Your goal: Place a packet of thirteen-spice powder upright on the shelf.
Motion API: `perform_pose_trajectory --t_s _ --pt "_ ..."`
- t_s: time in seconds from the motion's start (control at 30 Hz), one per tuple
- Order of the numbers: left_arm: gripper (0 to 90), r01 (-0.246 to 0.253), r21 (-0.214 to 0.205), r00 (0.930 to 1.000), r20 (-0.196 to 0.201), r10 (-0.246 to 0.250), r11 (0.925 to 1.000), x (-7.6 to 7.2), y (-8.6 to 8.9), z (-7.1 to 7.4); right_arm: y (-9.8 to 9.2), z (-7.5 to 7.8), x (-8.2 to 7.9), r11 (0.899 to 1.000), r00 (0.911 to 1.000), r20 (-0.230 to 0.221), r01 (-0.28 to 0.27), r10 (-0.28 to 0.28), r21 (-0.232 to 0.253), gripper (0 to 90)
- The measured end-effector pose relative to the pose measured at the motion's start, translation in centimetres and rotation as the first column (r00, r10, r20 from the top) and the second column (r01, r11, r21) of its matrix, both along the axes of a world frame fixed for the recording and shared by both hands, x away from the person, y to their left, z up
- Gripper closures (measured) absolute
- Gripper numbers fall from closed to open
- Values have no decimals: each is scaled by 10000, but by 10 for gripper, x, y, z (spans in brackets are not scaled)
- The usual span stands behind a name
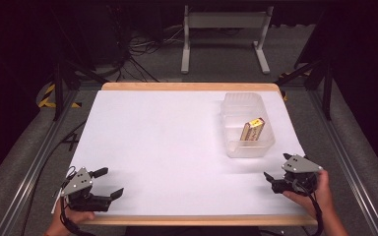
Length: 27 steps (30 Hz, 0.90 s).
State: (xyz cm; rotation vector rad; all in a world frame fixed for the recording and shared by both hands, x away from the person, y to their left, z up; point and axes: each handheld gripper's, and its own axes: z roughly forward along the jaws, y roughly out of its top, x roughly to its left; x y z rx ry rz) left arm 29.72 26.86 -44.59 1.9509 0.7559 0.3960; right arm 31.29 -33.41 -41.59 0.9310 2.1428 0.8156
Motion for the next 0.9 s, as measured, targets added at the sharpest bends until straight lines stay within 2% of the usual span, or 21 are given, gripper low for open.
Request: perform_pose_trajectory --t_s 0.2,0.37,0.57,0.7,0.8,0.9 --pt "96 -19 -45 10000 -69 18 10000 1 0 -1 -12 -9 -8 9976 9989 123 435 -442 540 101" --pt "96 -39 3 10000 -34 39 10000 2 1 -1 -20 -15 -14 9949 9974 204 678 -695 753 101" --pt "96 -257 -170 9996 79 258 9995 2 6 3 -31 -20 -25 9838 9903 448 1250 -1317 1287 99" --pt "95 -347 -278 9994 79 350 9990 3 7 3 -36 -19 -30 9753 9868 587 1392 -1512 1717 89" --pt "95 -380 -295 9991 156 385 9988 4 7 4 -38 -19 -31 9736 9850 654 1461 -1596 1756 84" --pt "95 -402 -209 9991 118 404 9990 5 7 3 -42 -17 -33 9637 9777 815 1737 -1934 2027 76"
